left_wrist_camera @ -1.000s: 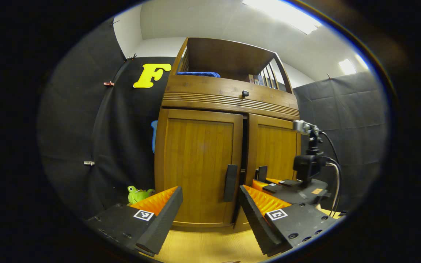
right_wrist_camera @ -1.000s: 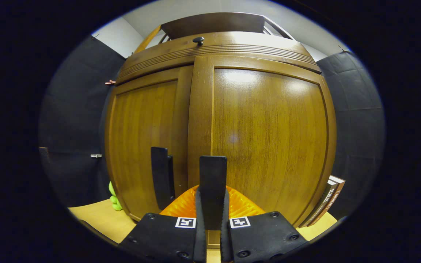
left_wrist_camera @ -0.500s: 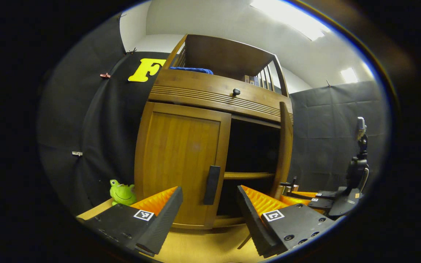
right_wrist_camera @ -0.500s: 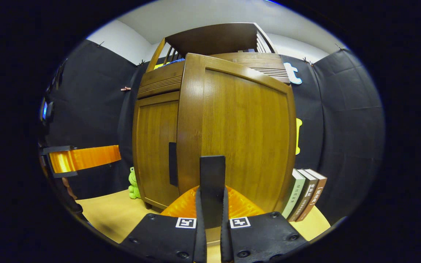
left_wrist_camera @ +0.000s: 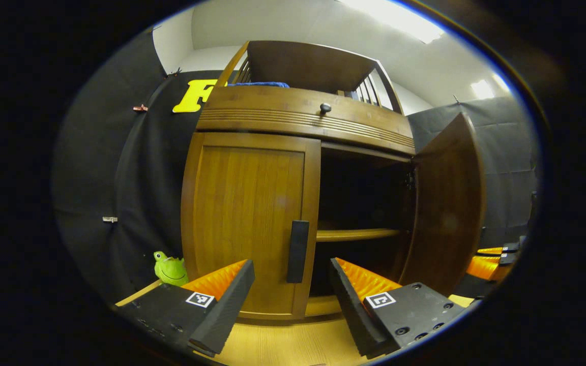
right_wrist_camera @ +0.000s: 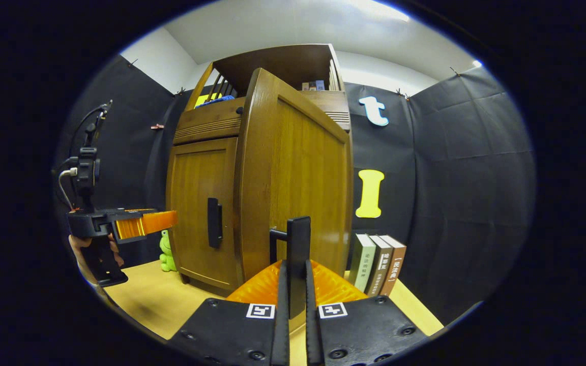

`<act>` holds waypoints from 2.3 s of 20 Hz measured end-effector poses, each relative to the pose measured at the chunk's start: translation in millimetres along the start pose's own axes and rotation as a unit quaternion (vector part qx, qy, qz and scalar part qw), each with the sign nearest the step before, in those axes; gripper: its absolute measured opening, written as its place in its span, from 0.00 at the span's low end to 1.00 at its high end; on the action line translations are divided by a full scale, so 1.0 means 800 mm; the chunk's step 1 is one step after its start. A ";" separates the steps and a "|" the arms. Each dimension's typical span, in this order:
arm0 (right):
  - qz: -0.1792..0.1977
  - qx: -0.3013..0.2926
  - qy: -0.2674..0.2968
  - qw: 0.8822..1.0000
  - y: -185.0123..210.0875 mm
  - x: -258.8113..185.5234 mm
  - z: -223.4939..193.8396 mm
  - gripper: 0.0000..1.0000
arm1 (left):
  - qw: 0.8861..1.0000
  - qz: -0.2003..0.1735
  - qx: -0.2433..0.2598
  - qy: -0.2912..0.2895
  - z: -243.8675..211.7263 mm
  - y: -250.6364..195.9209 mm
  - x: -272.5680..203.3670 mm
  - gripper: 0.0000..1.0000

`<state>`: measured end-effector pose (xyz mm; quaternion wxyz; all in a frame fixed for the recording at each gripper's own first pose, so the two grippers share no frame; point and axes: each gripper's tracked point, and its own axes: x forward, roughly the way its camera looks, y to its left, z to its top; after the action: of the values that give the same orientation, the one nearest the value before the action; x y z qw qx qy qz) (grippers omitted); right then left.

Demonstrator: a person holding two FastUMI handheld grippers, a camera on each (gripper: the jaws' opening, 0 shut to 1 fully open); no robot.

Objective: Open the right door of the double-door shoe cabinet with the right hand, and open the left door with the left hand.

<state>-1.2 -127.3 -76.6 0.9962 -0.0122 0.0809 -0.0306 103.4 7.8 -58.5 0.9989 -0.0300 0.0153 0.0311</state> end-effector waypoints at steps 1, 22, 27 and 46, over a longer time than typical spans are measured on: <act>-0.006 0.001 0.000 1.000 -0.006 -0.003 0.000 0.16 | 1.000 -0.003 -0.002 0.002 -0.002 -0.002 0.005 0.92; -0.102 -0.024 -0.007 0.994 -0.135 -0.041 0.005 0.07 | 0.999 0.026 0.025 -0.016 -0.044 0.009 0.169 0.84; -0.139 -0.033 -0.015 0.990 -0.170 -0.059 0.012 0.05 | 1.000 0.024 0.010 -0.008 -0.052 0.009 0.185 0.63; -0.114 0.002 -0.031 0.993 -0.102 -0.105 0.028 0.32 | 0.999 -0.043 0.015 0.006 -0.048 0.022 0.062 0.31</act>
<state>-85.3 -203.3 -38.9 0.9883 -0.0204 0.0477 -0.1435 151.1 25.7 -99.8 0.9996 -0.0154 0.0208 -0.0125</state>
